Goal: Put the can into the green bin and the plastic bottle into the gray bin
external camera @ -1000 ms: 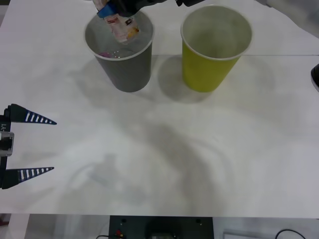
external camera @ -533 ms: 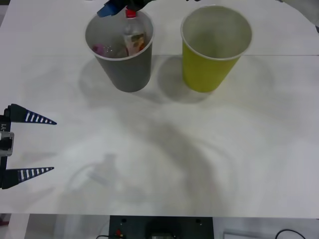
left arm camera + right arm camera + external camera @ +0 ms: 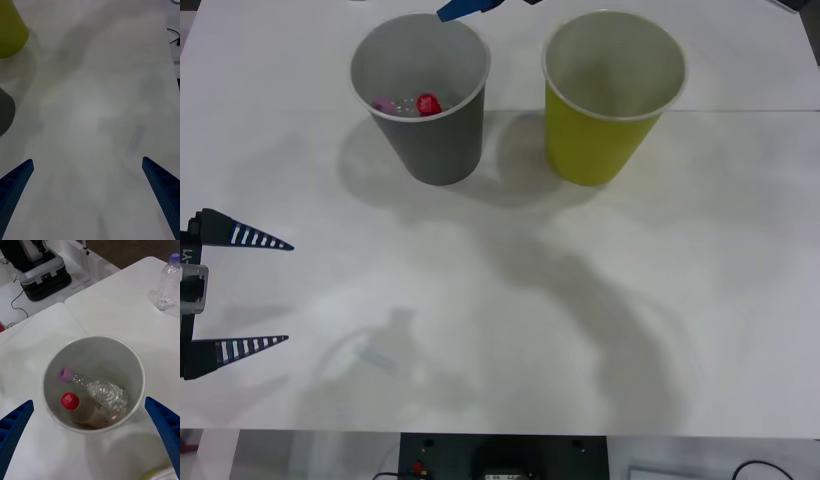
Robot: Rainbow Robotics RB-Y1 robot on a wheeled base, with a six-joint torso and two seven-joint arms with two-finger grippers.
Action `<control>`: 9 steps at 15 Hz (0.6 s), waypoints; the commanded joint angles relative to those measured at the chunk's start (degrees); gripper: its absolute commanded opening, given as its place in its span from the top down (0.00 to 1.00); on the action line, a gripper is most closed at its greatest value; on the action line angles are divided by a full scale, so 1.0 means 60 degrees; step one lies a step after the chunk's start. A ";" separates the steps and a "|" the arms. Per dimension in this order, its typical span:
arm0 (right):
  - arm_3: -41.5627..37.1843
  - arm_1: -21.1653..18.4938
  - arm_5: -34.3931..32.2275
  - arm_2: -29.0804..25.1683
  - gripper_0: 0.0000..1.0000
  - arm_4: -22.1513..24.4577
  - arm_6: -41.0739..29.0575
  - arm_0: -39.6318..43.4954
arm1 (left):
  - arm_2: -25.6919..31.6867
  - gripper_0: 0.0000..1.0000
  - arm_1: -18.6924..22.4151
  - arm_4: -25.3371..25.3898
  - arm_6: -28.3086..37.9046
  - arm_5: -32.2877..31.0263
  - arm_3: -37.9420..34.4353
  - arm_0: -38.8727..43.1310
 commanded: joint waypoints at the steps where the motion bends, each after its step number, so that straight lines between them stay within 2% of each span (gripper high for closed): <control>1: -0.1191 -0.0968 -0.0720 -0.1001 0.00 -0.0152 0.0165 0.0953 | 0.0000 0.00 0.0000 0.0000 0.0000 0.0000 0.0000 0.0000; 5: -0.2978 -0.2228 -0.1292 -0.2466 0.00 -0.0548 0.0619 0.2784 | 0.0000 0.00 0.0000 0.0000 0.0000 0.0000 0.0000 0.0000; 9: -0.4165 -0.3078 -0.1438 -0.3887 0.00 -0.1295 0.2304 0.4923 | 0.0000 0.00 0.0000 0.0000 0.0000 0.0000 0.0000 0.0000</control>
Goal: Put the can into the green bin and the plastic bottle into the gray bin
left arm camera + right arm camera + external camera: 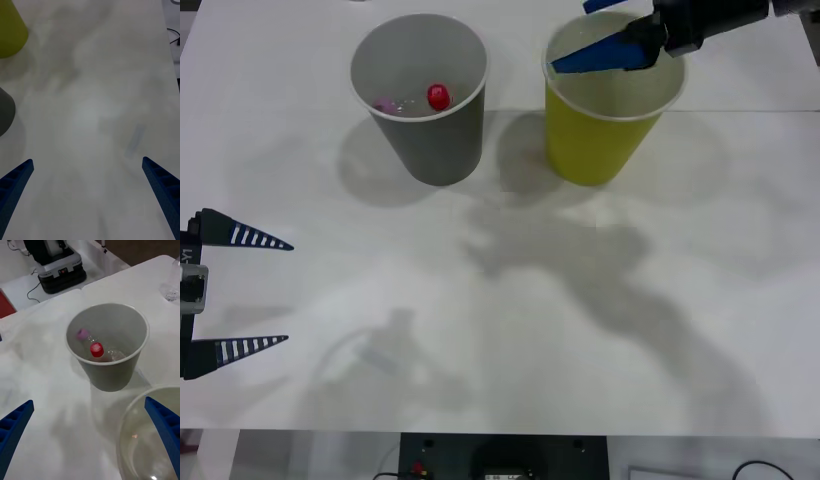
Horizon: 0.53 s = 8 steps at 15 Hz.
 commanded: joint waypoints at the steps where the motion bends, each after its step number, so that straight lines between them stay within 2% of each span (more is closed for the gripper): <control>1: -0.0585 -0.0401 -0.0418 -0.1125 0.00 -0.0402 0.1151 0.1474 | 0.0000 0.00 0.0000 0.0000 0.0000 0.0000 0.0000 0.0000; 5: -0.0966 -0.0459 -0.1575 -0.2854 0.00 -0.0519 0.2587 0.3305 | 0.0000 0.00 0.0000 0.0000 0.0000 0.0000 0.0000 0.0000; 8: -0.1112 -0.0459 -0.2117 -0.3732 0.00 -0.0651 0.3729 0.4594 | 0.0000 0.00 0.0000 0.0000 0.0000 0.0000 0.0000 0.0000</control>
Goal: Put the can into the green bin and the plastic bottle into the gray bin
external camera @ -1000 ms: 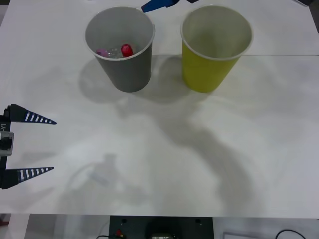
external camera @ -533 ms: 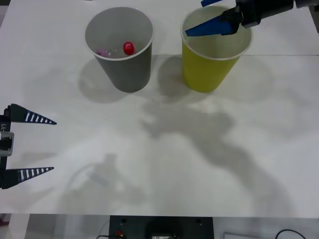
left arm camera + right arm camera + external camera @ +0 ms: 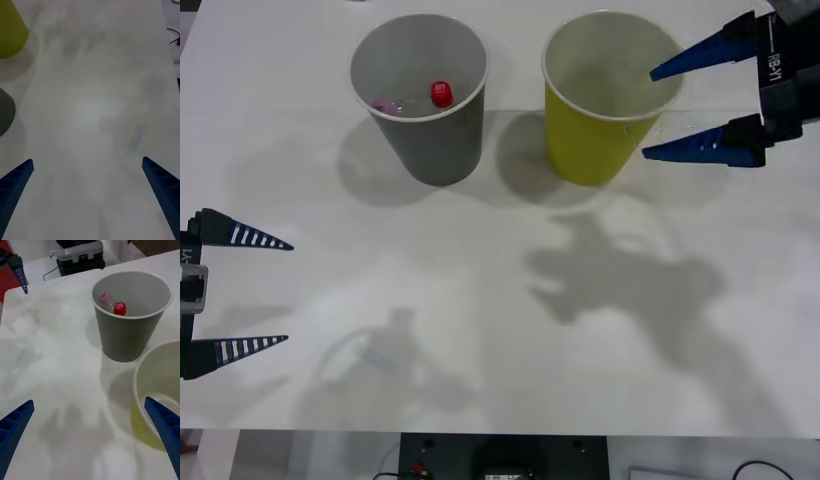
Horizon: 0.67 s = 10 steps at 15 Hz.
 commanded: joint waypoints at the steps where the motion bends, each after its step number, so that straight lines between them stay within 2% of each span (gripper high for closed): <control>1: -0.0121 0.0000 -0.0429 -0.0693 0.00 -0.0110 0.1101 0.1139 | 0.0000 0.00 0.0000 0.0000 0.0000 0.0000 0.0000 0.0000; 6: -0.0194 0.0015 -0.0503 -0.1250 0.00 -0.0154 0.3181 0.2971 | 0.0000 0.00 0.0000 0.0000 0.0000 0.0000 0.0000 0.0000; 10: -0.0194 0.0396 -0.0561 -0.1777 0.00 -0.0154 0.4719 0.4230 | 0.0000 0.00 0.0000 0.0000 0.0000 0.0000 0.0000 0.0000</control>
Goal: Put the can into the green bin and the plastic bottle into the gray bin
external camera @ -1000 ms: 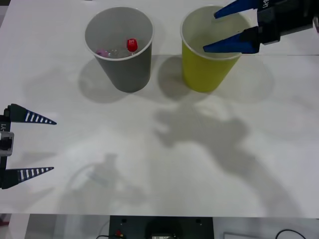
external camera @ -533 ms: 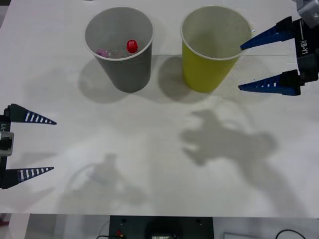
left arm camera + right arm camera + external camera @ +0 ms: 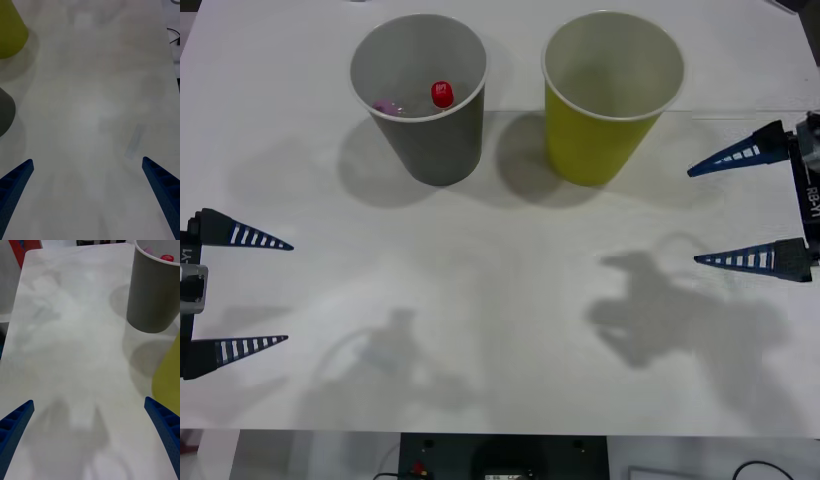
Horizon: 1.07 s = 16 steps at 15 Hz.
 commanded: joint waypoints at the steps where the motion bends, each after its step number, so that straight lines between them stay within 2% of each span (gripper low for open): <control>1: 0.0001 0.0238 -0.0041 -0.0318 0.00 0.0001 0.0848 0.0728 | 0.0000 0.00 0.0000 0.0000 0.0000 0.0000 0.0000 0.0000; 6: 0.0015 0.0545 -0.0247 -0.0846 0.00 0.0031 0.2079 0.1812 | 0.0000 0.00 0.0000 0.0000 0.0000 0.0000 0.0000 0.0000; 11: 0.0001 0.0707 -0.1697 -0.1739 0.00 0.0456 0.2050 0.2119 | 0.0000 0.00 0.0000 0.0000 0.0000 0.0000 0.0000 0.0000; 14: 0.0001 0.0794 -0.1843 -0.2017 0.00 0.0573 0.2108 0.2266 | 0.0000 0.00 0.0000 0.0000 0.0000 0.0000 0.0000 0.0000; 16: 0.0001 0.0794 -0.1785 -0.2120 0.00 0.0954 0.2050 0.2266 | 0.0000 0.00 0.0000 0.0000 0.0000 0.0000 0.0000 0.0000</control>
